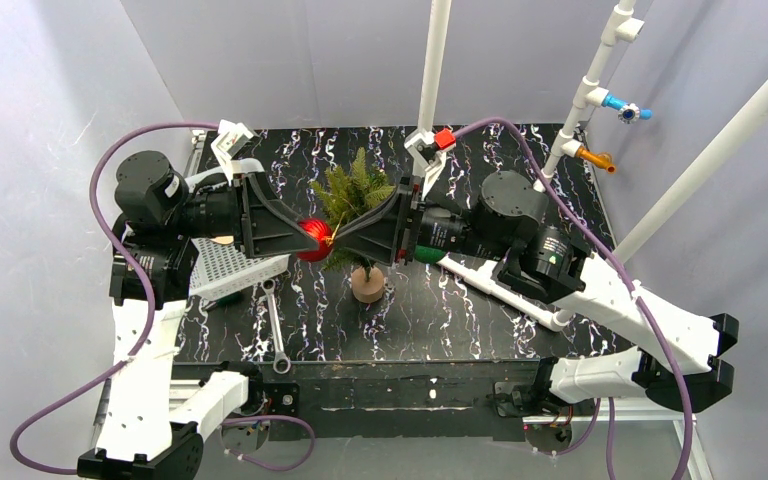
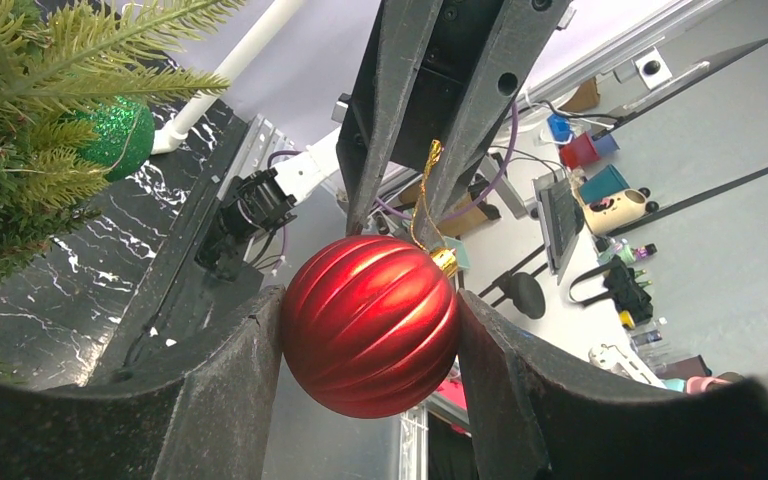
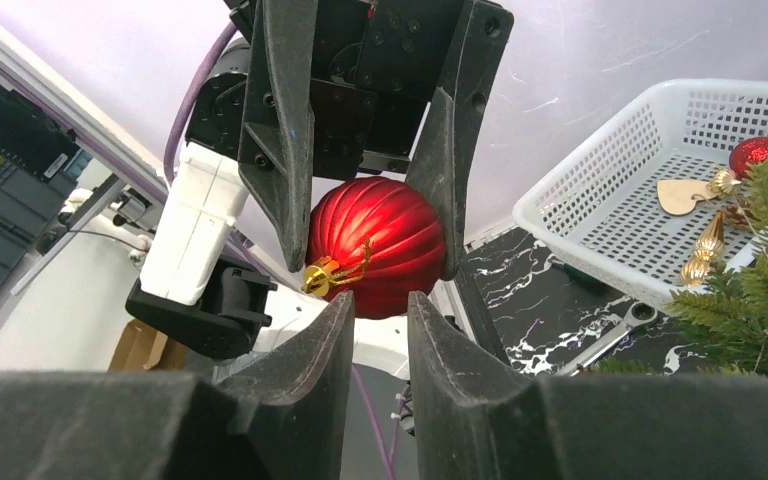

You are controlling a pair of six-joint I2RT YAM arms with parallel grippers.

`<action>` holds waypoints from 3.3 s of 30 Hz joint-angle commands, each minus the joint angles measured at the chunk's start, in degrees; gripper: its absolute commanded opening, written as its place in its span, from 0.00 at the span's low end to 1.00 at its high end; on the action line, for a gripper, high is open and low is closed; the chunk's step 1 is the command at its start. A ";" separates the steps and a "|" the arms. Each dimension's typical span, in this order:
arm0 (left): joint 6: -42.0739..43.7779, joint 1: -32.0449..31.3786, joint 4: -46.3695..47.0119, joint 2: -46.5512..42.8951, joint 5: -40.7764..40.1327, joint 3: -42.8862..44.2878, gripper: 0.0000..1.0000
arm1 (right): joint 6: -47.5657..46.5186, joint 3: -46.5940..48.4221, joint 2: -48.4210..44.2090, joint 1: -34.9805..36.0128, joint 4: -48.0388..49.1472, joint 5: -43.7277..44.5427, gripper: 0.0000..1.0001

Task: Decorate the small christmas tree
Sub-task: Hang the decoration item on the Christmas tree.

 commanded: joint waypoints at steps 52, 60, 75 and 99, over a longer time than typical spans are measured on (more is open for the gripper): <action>-1.68 -0.15 5.43 -1.52 2.62 -0.66 0.00 | 0.31 4.05 0.00 -0.45 3.58 2.34 0.01; -1.41 -0.12 5.35 -1.28 2.73 -0.28 0.00 | -2.69 3.45 -0.61 -0.36 0.83 5.72 0.01; -1.10 -0.14 5.22 -0.84 1.92 0.27 0.00 | -3.75 2.13 -0.81 -0.36 0.72 5.06 0.01; -9.27 -0.14 10.56 0.23 -0.52 -0.70 0.00 | 2.19 8.60 0.60 -1.49 0.49 9.31 0.53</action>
